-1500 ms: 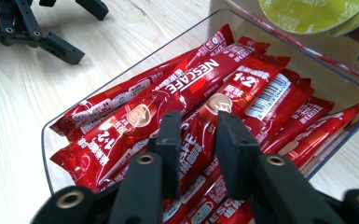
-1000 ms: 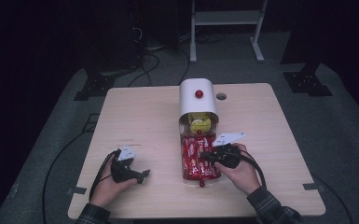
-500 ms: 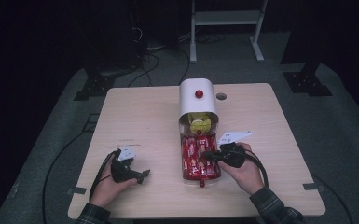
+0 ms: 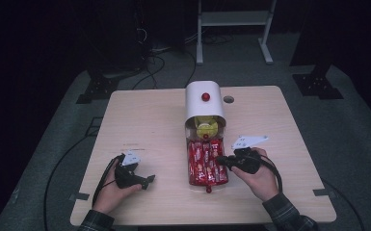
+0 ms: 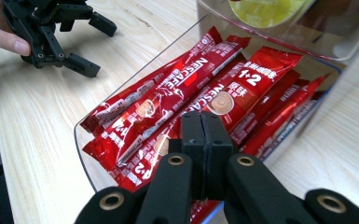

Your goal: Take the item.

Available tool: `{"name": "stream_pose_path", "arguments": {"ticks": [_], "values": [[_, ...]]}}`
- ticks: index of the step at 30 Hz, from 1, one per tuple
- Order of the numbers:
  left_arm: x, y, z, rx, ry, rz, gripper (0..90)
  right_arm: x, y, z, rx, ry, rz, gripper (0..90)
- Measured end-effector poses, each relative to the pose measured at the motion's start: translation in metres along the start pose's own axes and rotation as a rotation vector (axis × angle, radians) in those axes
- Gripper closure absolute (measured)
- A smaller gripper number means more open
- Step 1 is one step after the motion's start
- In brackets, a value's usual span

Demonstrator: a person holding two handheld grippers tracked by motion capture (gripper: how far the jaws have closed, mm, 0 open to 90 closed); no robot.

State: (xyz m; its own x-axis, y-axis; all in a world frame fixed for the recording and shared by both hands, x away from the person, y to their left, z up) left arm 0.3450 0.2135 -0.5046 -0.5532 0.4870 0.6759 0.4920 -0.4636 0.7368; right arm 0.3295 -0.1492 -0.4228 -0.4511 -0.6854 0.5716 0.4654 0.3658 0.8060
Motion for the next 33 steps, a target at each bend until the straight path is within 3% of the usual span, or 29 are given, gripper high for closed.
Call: {"name": "stream_pose_path", "arguments": {"ticks": [33], "values": [[0.000,0.000,0.000,0.000,0.000,0.000,0.0,0.032,-0.013,-0.025,-0.046,-0.068,-0.024,88.5]]}}
Point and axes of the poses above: each handheld gripper's, and its own axes: x roughly backward along the jaws, y roughly out of its top, z roughly to its left, the point moved 3 cm from there along -x, roughly forward along the jaws, and after that the axes turned 2 degrees about -z, right-handed, at the moved point
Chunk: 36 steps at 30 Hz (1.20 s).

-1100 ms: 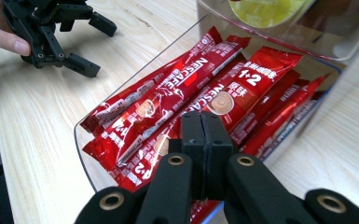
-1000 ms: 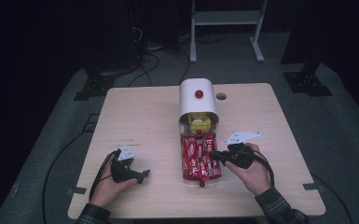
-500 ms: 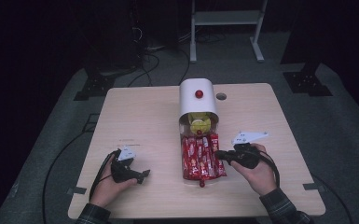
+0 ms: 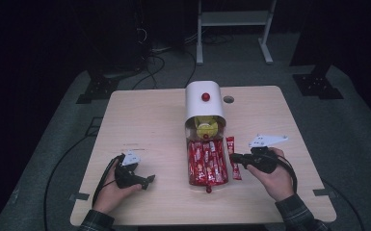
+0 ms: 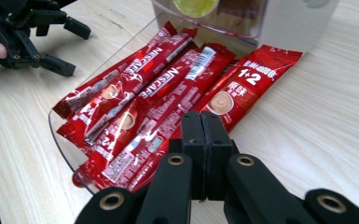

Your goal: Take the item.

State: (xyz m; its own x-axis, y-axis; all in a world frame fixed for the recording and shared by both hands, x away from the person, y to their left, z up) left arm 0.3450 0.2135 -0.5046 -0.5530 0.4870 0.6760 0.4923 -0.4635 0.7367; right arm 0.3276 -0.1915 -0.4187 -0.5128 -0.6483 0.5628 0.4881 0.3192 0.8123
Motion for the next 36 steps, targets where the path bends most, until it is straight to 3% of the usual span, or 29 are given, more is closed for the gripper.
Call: {"name": "stream_pose_path", "arguments": {"ticks": [21,36], "values": [[0.000,0.000,0.000,0.000,0.000,0.001,0.0,0.015,-0.010,-0.032,-0.041,-0.073,-0.009,88.5],[0.000,0.000,0.000,0.000,0.000,0.001,0.0,-0.004,-0.026,-0.051,-0.078,-0.094,0.063,88.5]]}}
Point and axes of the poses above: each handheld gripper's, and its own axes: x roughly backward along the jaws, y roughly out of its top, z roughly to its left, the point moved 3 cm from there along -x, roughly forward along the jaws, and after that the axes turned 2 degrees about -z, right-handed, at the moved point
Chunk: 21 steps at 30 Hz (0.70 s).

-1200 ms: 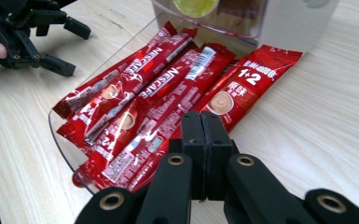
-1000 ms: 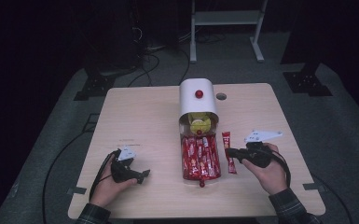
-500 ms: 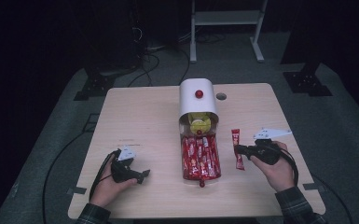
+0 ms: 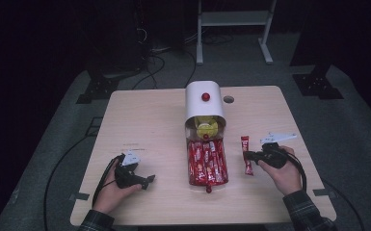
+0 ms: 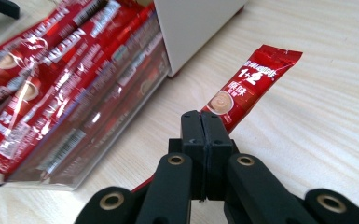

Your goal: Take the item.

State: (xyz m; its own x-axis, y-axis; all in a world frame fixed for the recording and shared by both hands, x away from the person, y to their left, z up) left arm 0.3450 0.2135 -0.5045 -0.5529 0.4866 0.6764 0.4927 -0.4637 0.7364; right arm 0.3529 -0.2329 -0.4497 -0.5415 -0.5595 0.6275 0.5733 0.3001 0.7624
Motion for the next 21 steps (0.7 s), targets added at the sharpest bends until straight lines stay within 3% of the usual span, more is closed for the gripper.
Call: {"name": "stream_pose_path", "arguments": {"ticks": [21], "values": [[0.000,0.000,0.000,0.000,0.000,0.000,0.0,-0.023,-0.017,-0.010,-0.008,-0.006,0.094,88.4]]}}
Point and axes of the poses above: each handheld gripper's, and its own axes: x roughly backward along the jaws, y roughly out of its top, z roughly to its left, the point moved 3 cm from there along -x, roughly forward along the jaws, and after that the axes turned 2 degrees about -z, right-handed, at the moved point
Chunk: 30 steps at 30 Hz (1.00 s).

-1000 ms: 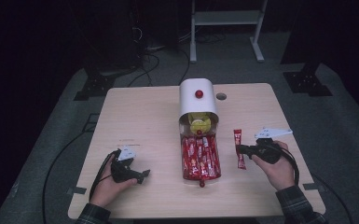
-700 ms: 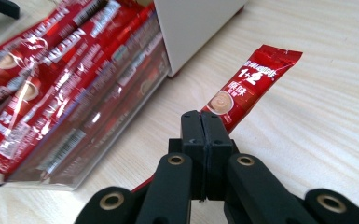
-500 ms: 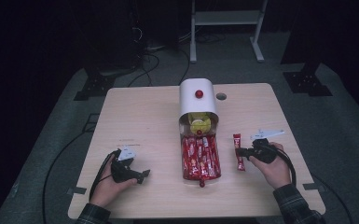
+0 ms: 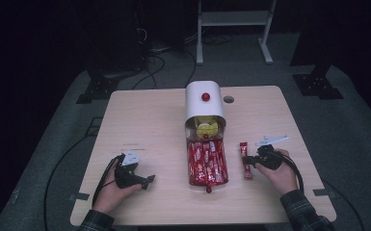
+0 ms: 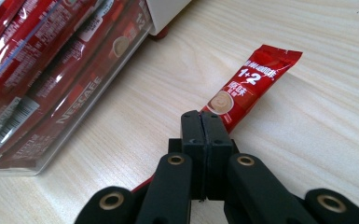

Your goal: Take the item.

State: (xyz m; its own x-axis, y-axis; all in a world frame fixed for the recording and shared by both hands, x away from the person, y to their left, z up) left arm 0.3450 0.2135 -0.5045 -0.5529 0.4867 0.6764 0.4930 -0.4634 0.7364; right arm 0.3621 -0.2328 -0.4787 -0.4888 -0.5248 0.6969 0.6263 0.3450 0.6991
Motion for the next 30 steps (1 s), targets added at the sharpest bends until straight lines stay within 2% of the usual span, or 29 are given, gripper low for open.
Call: {"name": "stream_pose_path", "arguments": {"ticks": [7,17,27,30], "values": [[0.0000,0.0000,0.0000,-0.001,0.000,0.000,0.0,-0.0038,-0.0030,-0.0006,-0.010,0.007,0.020,88.3],[0.0000,0.0000,0.0000,0.000,0.000,0.000,0.0,-0.0048,-0.0035,-0.0015,-0.021,0.009,0.015,86.6],[0.0000,0.0000,0.0000,0.000,0.000,0.000,0.0,-0.0004,-0.0025,-0.0013,-0.002,0.000,-0.019,64.6],[0.0000,0.0000,0.0000,0.000,0.000,0.000,0.0,0.0007,-0.0020,-0.0018,0.010,-0.017,-0.037,54.1]]}}
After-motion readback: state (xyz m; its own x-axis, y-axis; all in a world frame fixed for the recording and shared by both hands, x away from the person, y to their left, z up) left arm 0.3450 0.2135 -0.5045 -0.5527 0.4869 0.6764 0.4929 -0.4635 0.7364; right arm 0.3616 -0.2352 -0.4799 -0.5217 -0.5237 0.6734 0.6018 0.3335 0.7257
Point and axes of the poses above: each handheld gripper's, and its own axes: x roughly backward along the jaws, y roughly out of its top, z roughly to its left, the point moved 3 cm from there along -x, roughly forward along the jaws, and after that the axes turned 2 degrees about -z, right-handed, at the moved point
